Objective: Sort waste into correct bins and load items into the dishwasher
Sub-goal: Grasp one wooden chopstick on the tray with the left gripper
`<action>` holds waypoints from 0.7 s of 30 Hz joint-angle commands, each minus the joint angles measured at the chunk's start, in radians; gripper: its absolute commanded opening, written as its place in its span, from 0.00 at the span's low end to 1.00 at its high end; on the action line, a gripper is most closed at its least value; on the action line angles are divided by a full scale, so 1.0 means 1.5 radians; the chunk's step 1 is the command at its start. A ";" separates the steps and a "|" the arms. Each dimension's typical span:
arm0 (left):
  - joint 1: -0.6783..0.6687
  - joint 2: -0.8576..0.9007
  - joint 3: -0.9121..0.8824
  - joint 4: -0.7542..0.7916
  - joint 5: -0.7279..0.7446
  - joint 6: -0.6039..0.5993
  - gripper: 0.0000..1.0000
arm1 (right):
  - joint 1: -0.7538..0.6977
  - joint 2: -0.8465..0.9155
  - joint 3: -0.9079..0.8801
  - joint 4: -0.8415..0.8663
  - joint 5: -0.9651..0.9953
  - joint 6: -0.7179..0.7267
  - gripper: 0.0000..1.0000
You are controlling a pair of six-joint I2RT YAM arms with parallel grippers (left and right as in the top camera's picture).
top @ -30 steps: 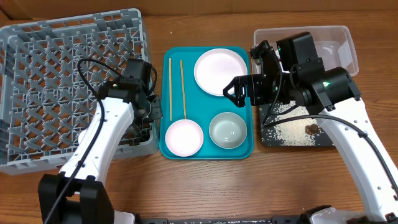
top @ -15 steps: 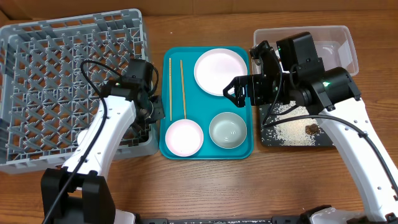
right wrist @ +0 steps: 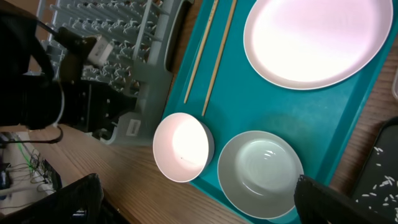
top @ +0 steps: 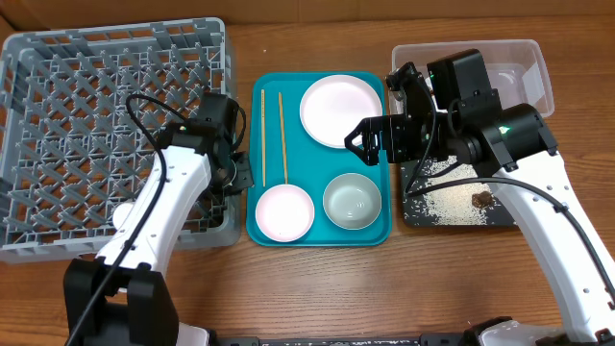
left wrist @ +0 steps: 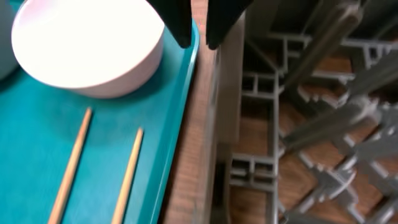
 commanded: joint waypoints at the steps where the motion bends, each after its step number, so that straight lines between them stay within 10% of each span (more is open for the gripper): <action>1: -0.001 -0.010 0.100 -0.046 0.009 -0.001 0.20 | 0.001 -0.005 0.006 0.004 0.002 -0.001 1.00; 4: -0.012 -0.021 0.199 -0.070 0.012 0.026 0.58 | 0.001 -0.005 0.006 0.004 0.002 0.000 1.00; 6: -0.021 -0.022 0.255 -0.055 0.027 0.038 1.00 | 0.001 -0.005 0.006 0.011 0.002 0.000 1.00; 21: -0.116 0.136 0.272 0.048 -0.092 0.023 0.72 | -0.009 -0.005 0.006 -0.016 0.315 0.210 1.00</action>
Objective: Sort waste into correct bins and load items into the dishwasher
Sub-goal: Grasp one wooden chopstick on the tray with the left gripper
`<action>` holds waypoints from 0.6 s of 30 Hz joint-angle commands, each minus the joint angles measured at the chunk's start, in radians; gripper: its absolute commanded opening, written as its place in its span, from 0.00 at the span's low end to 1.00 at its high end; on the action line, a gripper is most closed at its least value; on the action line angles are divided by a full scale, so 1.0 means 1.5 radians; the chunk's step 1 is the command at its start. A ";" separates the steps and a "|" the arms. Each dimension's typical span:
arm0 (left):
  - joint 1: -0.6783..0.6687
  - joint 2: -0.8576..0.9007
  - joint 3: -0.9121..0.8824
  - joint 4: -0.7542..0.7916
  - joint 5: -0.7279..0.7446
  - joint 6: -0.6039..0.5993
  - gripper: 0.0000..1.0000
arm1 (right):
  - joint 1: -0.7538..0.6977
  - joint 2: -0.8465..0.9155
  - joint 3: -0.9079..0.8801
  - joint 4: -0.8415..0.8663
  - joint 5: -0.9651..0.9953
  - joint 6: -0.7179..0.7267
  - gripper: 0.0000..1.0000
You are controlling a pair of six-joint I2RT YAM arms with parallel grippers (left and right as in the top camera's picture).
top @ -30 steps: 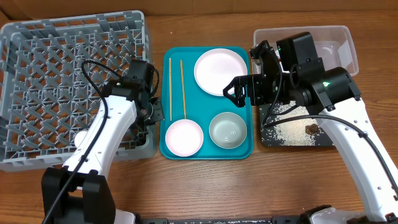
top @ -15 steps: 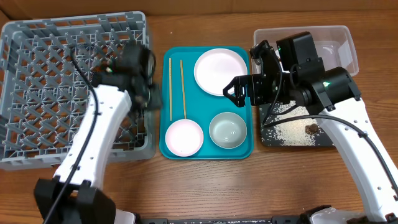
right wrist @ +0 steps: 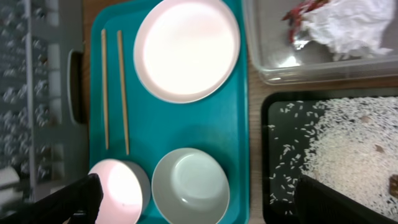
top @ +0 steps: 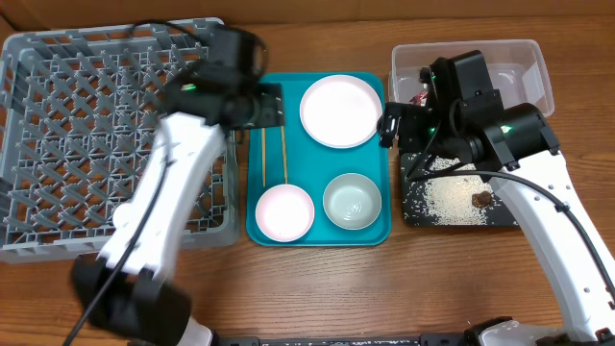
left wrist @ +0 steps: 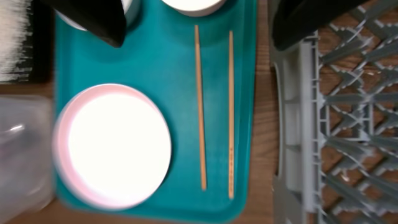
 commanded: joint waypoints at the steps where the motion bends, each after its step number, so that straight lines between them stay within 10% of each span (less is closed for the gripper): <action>1: -0.034 0.073 -0.011 0.020 -0.085 0.005 0.67 | -0.001 -0.005 0.006 0.003 0.051 0.046 1.00; 18: -0.032 0.299 -0.011 0.129 -0.048 -0.106 0.45 | -0.001 -0.005 0.006 -0.028 0.050 0.046 1.00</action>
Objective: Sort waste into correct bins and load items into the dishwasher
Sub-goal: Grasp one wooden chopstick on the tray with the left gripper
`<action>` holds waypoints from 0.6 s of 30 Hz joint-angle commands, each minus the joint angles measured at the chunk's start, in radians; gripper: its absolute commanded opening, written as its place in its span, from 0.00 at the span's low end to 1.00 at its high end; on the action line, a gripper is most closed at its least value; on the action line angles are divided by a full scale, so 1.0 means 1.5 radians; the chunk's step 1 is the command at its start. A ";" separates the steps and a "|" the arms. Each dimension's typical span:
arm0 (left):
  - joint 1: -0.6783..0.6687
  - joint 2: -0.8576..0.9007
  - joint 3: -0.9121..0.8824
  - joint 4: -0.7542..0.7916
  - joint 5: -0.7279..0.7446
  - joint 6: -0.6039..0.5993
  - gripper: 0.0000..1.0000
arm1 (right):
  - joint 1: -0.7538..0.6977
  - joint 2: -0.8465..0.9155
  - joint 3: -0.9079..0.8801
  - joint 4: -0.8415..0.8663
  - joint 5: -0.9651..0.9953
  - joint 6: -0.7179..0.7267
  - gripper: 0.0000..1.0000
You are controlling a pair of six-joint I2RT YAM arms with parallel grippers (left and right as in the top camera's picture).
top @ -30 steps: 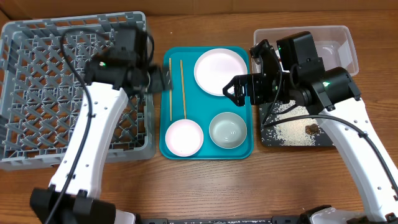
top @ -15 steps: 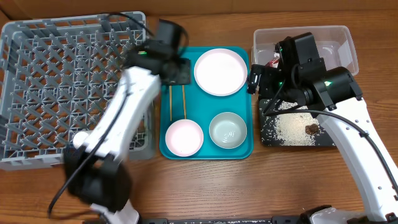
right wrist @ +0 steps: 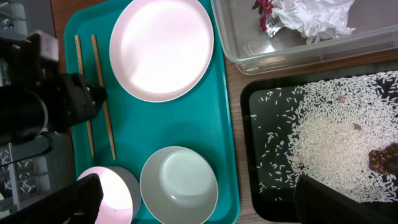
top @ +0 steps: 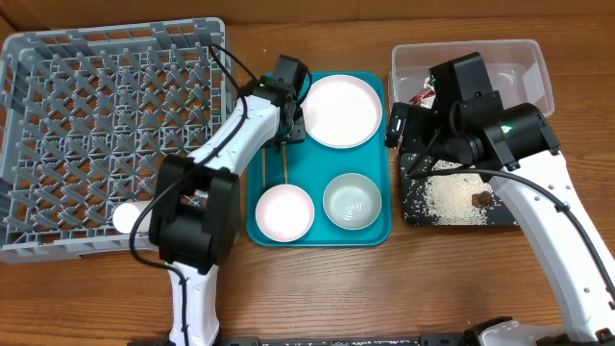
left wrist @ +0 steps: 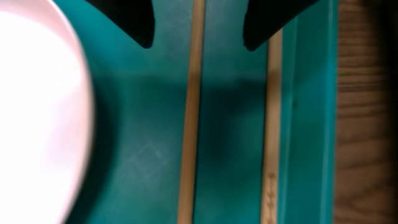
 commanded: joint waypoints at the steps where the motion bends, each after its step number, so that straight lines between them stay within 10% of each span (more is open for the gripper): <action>1: 0.003 0.022 -0.002 0.003 0.006 -0.015 0.45 | -0.001 -0.005 0.006 0.003 0.011 0.003 1.00; 10: 0.002 0.027 -0.010 0.003 0.010 -0.013 0.37 | -0.001 -0.005 0.006 0.004 0.011 0.003 1.00; 14: 0.002 0.027 -0.020 0.007 0.011 -0.013 0.07 | -0.001 -0.005 0.006 0.002 0.011 0.004 1.00; 18: 0.002 0.027 -0.020 0.002 0.026 -0.012 0.04 | -0.001 -0.005 0.006 0.001 0.011 0.004 1.00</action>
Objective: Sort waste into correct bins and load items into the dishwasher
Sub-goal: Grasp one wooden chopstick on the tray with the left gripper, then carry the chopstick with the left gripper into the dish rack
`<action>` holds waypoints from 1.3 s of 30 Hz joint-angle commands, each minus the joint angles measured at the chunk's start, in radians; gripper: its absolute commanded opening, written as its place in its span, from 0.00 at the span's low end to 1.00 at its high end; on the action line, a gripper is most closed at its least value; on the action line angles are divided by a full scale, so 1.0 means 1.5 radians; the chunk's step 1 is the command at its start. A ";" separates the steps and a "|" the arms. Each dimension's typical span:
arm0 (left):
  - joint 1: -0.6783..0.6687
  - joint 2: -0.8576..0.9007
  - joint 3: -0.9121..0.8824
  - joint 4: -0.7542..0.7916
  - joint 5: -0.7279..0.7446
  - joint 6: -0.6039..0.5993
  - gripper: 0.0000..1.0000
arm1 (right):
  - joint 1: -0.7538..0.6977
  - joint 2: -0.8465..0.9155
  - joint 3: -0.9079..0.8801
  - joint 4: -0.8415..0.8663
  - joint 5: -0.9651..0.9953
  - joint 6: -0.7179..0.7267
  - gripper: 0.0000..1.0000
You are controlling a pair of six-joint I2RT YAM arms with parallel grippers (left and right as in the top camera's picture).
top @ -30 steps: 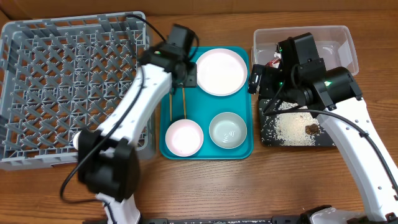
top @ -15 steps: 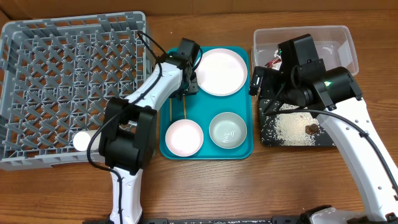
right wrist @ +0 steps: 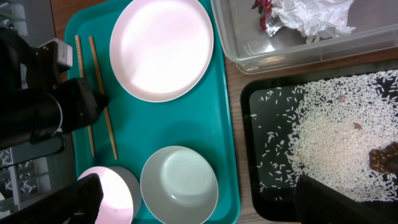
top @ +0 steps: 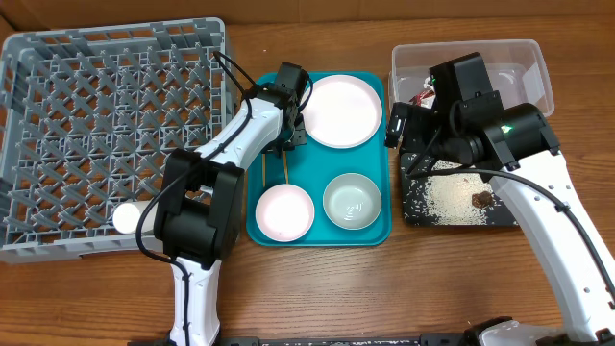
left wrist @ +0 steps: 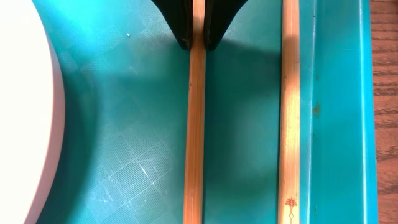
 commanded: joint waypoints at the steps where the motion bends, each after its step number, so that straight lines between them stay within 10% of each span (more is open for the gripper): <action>1: 0.003 0.003 -0.008 -0.009 0.017 -0.004 0.04 | -0.001 -0.005 0.006 0.002 0.011 0.003 1.00; 22: 0.046 -0.203 0.171 -0.306 -0.182 0.131 0.04 | -0.001 -0.005 0.006 -0.026 0.011 0.003 1.00; 34: 0.187 -0.200 0.035 -0.162 0.064 0.276 0.04 | -0.001 -0.005 0.006 -0.030 0.010 0.003 1.00; 39: 0.190 -0.200 -0.049 -0.084 0.017 0.289 0.04 | -0.001 -0.005 0.006 -0.036 0.011 0.003 1.00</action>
